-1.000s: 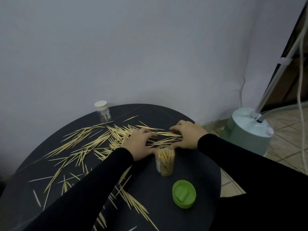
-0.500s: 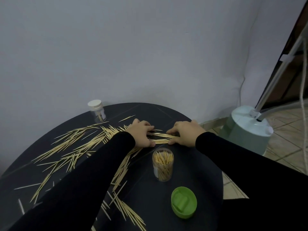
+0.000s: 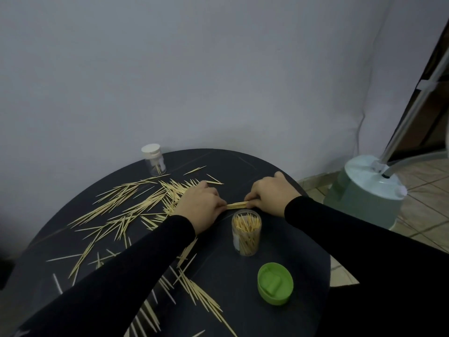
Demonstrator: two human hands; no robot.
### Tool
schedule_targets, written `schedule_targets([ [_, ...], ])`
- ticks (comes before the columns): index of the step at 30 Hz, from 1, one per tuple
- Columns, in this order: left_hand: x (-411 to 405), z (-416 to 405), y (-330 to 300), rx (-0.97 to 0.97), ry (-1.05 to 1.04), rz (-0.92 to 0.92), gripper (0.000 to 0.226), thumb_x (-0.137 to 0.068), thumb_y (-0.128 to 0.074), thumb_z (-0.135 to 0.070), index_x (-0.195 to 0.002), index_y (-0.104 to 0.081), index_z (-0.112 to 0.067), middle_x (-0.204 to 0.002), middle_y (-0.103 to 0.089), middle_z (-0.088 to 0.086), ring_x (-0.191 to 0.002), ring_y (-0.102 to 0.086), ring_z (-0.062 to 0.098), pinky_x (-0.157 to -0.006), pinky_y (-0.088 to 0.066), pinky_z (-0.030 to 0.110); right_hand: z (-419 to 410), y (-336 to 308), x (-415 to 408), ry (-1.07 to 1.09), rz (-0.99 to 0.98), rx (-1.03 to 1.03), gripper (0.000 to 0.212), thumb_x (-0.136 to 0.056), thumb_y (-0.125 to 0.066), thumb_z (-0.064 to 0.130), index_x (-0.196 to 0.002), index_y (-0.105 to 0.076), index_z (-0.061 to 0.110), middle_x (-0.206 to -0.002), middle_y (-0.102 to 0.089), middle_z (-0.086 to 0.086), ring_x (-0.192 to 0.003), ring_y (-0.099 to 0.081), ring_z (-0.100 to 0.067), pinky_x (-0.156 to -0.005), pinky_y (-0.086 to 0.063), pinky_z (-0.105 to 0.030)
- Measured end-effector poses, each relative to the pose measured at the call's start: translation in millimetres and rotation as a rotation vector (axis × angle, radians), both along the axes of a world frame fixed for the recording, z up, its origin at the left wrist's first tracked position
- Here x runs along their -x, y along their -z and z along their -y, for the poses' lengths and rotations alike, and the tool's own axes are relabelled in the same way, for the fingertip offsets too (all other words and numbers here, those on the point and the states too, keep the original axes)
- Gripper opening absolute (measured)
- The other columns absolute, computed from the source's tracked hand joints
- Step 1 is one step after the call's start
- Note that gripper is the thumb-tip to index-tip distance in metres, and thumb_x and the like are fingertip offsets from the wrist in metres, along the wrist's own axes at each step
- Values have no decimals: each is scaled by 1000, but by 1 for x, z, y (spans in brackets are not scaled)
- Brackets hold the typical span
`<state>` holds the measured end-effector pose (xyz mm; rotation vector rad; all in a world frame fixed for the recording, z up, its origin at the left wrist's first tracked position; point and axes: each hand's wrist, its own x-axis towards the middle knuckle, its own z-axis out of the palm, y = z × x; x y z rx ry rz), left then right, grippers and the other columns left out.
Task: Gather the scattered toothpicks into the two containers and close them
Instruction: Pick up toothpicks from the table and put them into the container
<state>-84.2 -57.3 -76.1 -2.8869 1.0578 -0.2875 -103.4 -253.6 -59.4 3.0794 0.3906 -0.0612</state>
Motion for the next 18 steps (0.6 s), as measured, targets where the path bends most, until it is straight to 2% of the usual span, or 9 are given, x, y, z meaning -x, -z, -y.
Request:
schedule_targets([
  [7, 16, -8, 2, 26, -65, 49, 32, -99, -39, -42, -118, -60, -26, -110, -58, -6, -99, -45, 14, -80, -35, 27, -13, -3, 4, -61, 52, 79, 26, -100, -44, 37, -113, -67, 36, -112, -64, 11, -103, -56, -15, -95, -26, -40],
  [10, 19, -12, 5, 57, -101, 50, 29, -99, -40, -40, -114, -60, -25, -111, -59, -6, -101, -45, 15, -84, -37, 28, -12, -5, 6, -47, 50, 68, 26, -99, -46, 39, -114, -67, 36, -115, -63, 12, -106, -55, -14, -95, -25, -39],
  [18, 22, -16, 3, 165, -158, 36, 26, -96, -47, -41, -112, -62, -28, -111, -56, -6, -102, -42, 14, -89, -42, 31, -9, -10, 16, 62, 58, -117, 25, -94, -54, 44, -112, -69, 35, -116, -63, 15, -112, -53, -12, -103, -25, -39],
])
